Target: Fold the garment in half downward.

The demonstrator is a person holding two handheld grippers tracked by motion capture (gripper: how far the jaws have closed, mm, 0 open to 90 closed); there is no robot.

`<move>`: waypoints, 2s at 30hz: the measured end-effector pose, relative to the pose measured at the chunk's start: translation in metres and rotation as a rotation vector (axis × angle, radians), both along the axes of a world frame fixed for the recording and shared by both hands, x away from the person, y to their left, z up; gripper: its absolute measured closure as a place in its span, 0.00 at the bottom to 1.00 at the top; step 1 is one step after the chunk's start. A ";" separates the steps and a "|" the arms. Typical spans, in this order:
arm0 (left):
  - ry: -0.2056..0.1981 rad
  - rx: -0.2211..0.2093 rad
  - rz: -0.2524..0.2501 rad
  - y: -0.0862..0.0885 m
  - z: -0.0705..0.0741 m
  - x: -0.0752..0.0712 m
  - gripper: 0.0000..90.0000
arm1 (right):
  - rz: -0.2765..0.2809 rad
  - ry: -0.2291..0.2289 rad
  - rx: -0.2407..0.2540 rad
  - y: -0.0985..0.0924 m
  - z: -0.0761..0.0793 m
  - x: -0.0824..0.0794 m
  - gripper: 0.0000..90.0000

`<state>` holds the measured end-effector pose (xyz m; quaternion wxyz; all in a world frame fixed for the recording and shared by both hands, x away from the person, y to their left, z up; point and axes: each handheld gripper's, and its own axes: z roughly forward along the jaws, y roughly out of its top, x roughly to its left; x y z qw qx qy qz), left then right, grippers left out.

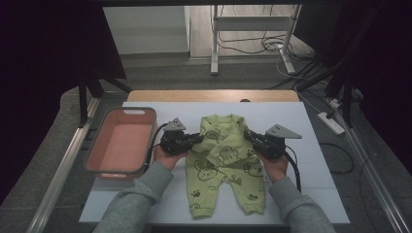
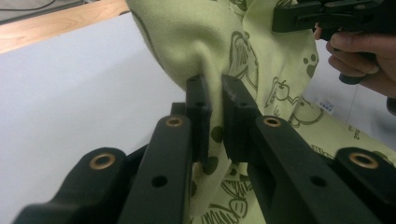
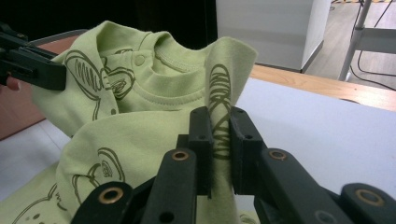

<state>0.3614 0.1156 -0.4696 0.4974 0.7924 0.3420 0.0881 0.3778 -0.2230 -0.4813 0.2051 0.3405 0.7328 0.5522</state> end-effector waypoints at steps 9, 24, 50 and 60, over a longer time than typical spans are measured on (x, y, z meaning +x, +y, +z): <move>0.010 -0.018 0.001 0.001 -0.004 -0.003 0.91 | 0.008 0.018 0.013 0.000 -0.003 -0.003 0.90; 0.021 -0.036 -0.014 0.001 -0.009 -0.012 0.91 | 0.037 0.030 0.024 -0.004 -0.006 -0.010 0.90; 0.036 -0.007 -0.023 -0.002 -0.016 -0.034 0.91 | 0.080 0.066 0.018 -0.009 -0.010 -0.033 0.89; 0.033 -0.006 -0.038 -0.002 -0.019 -0.041 0.91 | 0.089 0.079 0.013 -0.010 -0.012 -0.038 0.89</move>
